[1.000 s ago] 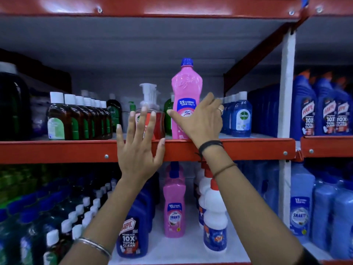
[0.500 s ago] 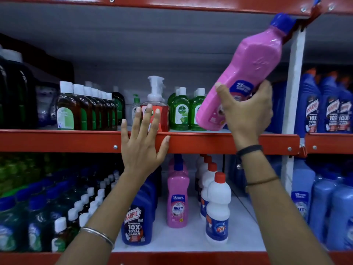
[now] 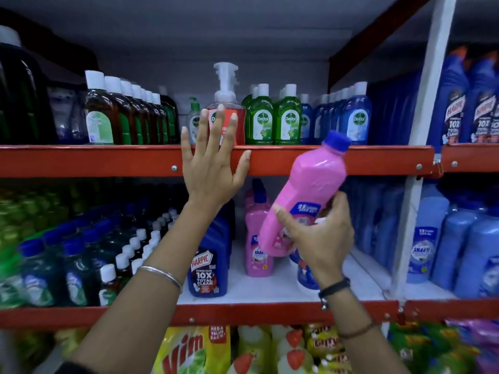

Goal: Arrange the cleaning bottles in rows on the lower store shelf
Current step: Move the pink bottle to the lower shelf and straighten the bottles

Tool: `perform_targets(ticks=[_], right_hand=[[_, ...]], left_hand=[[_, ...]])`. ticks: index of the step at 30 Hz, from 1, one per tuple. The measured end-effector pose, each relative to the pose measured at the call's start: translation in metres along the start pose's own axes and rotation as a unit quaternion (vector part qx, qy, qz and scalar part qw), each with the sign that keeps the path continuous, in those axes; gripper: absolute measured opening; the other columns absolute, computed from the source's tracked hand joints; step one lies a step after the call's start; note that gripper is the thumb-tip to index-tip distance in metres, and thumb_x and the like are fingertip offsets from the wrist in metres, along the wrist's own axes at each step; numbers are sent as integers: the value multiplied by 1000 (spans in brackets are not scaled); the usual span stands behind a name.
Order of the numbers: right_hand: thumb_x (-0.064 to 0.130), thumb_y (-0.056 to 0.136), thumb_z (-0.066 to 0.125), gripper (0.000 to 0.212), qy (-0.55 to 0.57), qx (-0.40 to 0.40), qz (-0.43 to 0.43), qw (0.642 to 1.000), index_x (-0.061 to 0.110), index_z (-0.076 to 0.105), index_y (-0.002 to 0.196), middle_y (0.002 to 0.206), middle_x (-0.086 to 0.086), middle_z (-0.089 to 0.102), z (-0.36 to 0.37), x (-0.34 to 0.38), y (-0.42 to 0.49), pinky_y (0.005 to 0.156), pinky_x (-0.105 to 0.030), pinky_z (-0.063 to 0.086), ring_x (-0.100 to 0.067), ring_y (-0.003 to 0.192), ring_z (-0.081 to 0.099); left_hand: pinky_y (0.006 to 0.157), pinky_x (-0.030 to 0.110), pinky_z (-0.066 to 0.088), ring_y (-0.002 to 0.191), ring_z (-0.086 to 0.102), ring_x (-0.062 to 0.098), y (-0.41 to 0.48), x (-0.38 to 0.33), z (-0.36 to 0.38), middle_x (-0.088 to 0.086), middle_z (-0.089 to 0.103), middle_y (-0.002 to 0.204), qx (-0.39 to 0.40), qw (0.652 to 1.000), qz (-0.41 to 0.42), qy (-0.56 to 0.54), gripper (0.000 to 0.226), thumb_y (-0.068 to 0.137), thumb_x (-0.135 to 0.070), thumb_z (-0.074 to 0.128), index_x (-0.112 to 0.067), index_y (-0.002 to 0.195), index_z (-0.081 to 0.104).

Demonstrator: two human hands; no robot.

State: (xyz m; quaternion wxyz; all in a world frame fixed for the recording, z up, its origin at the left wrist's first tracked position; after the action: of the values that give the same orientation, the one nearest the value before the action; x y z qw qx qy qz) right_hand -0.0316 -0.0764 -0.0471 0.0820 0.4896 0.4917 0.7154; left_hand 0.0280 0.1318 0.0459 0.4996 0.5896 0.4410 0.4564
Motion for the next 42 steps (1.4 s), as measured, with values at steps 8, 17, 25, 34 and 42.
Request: perform_targets(ticks=[8,17,25,34,42], right_hand=[[74,48,69,76,-91,119,16,989,22,42,95,88,2,56,67,-56,-65,55,-23,37,-17,76,56],[65,51,76,81,-190,179,75,962,14,45,106,104,-9,59,103,-94,-82,65,-32,46,-28,95,60],[67,52,74,84,-228,186,71,953,14,43,110,108,-10,57,107,-96,-82,66,-32,46,-29,97,58],[65,64,67,78,-209,253,48,943,14,42,117,113,-8,54,93,-93,-88,62,-29,41,-26,100,57],[49,82,60,31,175,72,122,974,23,62,100,99,9,65,-14,-118,-67,71,-18,48,-3,93,59]], left_hand=[[118,52,12,147,21,27,1,0,1,6,28,159,-10,1000,5,-1,63,97,-55,28,-23,151,29],[117,53,16,146,25,29,1,0,-2,6,32,157,-17,1000,4,0,61,97,-54,30,-22,149,34],[117,52,15,146,26,29,2,-1,-1,7,32,157,-18,1000,5,0,61,97,-53,29,-22,149,33],[118,55,12,147,21,29,1,-2,-2,8,26,159,25,1000,-13,4,61,99,-52,28,-22,152,28],[123,44,10,150,9,26,-73,-63,-21,17,25,157,29,931,-41,-363,50,100,-27,38,-5,145,37]])
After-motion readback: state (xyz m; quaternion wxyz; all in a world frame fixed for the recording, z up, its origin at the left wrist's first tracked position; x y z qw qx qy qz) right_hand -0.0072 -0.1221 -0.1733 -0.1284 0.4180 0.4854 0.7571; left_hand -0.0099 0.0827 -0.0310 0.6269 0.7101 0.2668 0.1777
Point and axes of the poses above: each hand's wrist, its own y-axis towards the middle knuckle, its own z-axis out of the palm, x = y × z, the point moved 9 cm from there along y, towards the middle knuckle
